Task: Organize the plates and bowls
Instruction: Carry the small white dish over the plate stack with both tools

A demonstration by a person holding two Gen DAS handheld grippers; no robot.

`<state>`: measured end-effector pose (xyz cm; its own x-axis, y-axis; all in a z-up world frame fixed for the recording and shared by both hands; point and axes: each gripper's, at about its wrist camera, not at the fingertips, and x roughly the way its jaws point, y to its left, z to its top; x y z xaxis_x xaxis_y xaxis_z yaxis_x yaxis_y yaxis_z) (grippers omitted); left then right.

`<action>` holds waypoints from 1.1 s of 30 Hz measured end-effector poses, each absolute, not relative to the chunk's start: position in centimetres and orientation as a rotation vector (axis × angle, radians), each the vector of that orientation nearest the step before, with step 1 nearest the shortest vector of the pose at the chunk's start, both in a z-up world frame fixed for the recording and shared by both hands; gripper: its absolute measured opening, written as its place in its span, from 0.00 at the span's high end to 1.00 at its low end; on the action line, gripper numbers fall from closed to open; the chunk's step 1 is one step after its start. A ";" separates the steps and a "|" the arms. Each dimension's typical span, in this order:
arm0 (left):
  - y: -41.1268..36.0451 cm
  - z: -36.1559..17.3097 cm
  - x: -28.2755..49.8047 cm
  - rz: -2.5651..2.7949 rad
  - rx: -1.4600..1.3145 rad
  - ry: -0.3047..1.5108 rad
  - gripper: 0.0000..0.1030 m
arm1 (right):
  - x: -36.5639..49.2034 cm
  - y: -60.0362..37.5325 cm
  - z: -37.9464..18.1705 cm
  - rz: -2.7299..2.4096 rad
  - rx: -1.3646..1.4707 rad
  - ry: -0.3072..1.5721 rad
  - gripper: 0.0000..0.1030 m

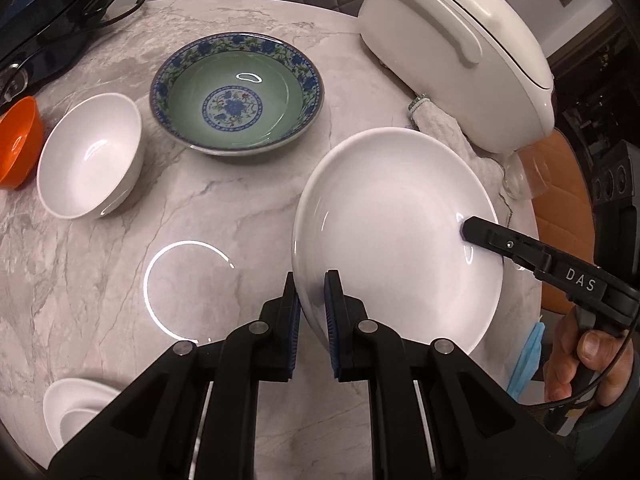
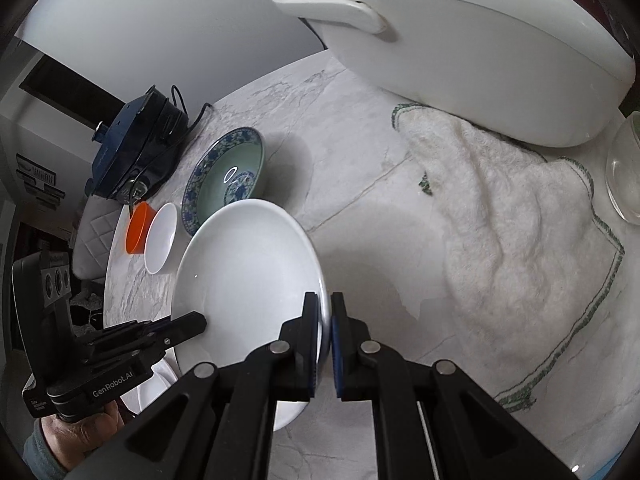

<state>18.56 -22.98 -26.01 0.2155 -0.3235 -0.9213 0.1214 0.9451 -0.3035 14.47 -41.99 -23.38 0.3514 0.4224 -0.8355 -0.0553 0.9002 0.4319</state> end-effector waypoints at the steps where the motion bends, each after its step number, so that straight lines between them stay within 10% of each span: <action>1: -22.4 -25.8 17.9 -0.306 -0.183 1.316 0.90 | 14.0 -41.4 -23.3 0.325 0.352 1.179 0.92; 33: 1.5 -28.9 -3.5 -0.086 -0.332 1.401 0.89 | 1.6 -17.9 -27.1 0.585 0.079 1.367 0.92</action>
